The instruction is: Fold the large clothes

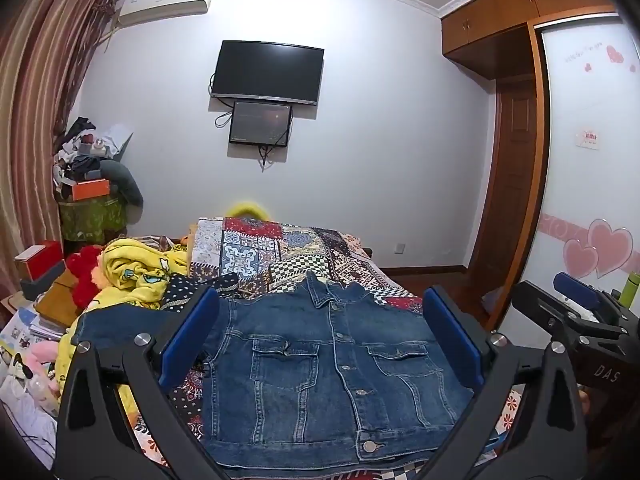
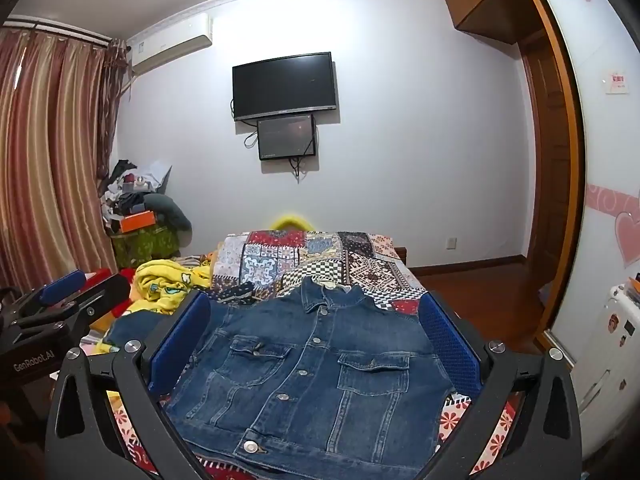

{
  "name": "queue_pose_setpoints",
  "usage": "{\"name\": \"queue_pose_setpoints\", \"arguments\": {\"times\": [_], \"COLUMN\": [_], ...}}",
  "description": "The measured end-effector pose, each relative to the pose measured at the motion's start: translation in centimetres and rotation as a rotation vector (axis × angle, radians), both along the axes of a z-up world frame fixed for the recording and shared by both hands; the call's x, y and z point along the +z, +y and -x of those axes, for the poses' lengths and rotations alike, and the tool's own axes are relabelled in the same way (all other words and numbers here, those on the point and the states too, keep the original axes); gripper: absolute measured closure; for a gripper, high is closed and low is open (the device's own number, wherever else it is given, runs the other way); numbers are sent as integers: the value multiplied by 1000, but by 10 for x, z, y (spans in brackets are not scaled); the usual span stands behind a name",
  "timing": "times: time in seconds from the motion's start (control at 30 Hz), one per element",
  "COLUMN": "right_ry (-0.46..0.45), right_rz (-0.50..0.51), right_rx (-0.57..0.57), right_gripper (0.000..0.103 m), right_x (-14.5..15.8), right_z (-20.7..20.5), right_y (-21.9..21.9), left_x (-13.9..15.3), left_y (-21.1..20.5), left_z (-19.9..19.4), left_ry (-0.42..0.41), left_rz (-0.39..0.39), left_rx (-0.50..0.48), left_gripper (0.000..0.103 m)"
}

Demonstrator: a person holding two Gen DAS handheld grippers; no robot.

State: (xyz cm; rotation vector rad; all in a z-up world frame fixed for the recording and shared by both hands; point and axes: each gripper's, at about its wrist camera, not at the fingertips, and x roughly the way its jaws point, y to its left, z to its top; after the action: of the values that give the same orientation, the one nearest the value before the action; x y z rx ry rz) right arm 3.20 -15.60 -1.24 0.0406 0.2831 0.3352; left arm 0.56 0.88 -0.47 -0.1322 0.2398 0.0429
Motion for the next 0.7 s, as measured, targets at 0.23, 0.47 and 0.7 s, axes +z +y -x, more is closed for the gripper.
{"name": "queue_pose_setpoints", "arguments": {"times": [0.23,0.47,0.7], "right_ry": [1,0,0], "right_rz": [6,8,6], "right_rx": [6,8,9], "right_gripper": [0,0,0], "right_x": [3,3,3], "right_z": [2,0,-1], "right_y": [4,3,3], "left_x": [1,0,0], "left_y": [-1,0,-1], "left_z": [1,1,1], "left_ry": [-2,-2,4], "left_rz": [-3,-1,0], "left_rx": [1,3,-4], "left_gripper": [1,1,1]}}
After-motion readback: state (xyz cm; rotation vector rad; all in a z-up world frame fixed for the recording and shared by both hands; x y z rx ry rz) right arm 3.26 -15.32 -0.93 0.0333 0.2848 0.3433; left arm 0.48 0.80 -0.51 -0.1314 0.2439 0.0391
